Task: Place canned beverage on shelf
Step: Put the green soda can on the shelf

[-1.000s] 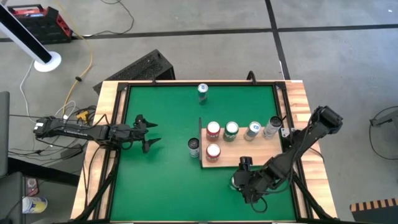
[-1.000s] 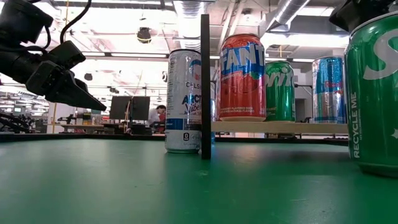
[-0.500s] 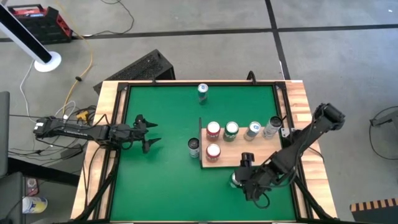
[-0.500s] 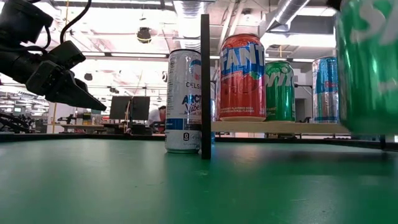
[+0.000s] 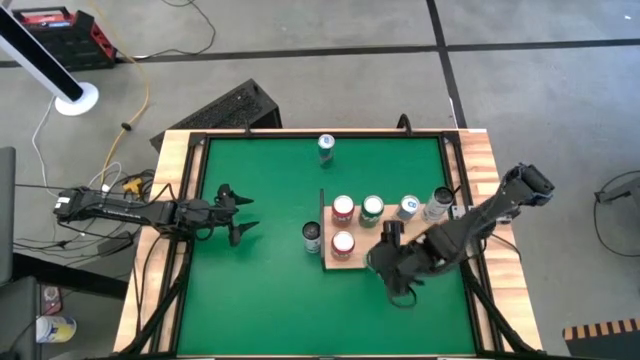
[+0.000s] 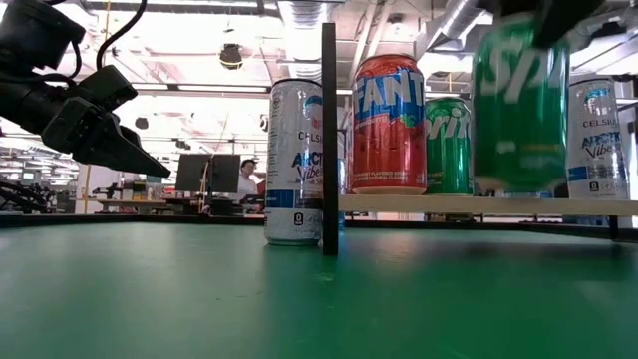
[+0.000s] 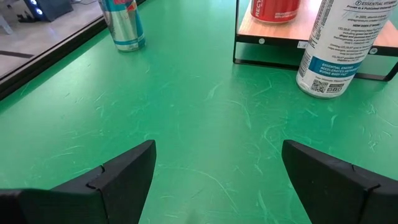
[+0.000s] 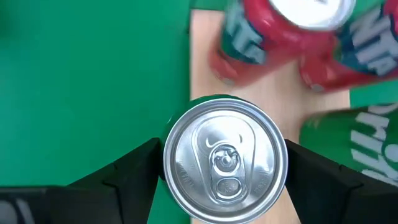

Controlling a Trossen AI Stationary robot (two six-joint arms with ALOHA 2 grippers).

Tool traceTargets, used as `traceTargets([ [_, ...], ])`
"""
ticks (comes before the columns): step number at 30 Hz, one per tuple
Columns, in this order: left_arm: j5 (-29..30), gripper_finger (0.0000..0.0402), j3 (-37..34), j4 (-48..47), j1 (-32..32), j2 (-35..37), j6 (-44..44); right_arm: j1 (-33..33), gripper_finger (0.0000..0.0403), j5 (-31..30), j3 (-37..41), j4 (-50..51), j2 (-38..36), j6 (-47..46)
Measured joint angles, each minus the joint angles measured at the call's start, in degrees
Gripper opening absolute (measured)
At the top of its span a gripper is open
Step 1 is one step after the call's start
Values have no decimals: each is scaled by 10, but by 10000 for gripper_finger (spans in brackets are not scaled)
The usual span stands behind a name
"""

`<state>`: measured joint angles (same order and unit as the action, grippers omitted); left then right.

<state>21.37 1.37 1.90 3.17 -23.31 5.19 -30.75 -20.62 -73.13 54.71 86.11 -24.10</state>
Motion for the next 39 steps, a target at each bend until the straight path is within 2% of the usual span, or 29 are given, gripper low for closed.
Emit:
traceTargets([
  [12,0,334,0,0,0,0,0,91,319,71,3,-2,-1,37],
  [17,0,334,0,0,0,0,0,96,324,80,3,0,-1,36],
  [26,0,334,0,0,0,0,0,96,368,84,3,18,0,32],
  [39,0,334,0,0,0,0,0,95,364,73,4,27,1,30],
])
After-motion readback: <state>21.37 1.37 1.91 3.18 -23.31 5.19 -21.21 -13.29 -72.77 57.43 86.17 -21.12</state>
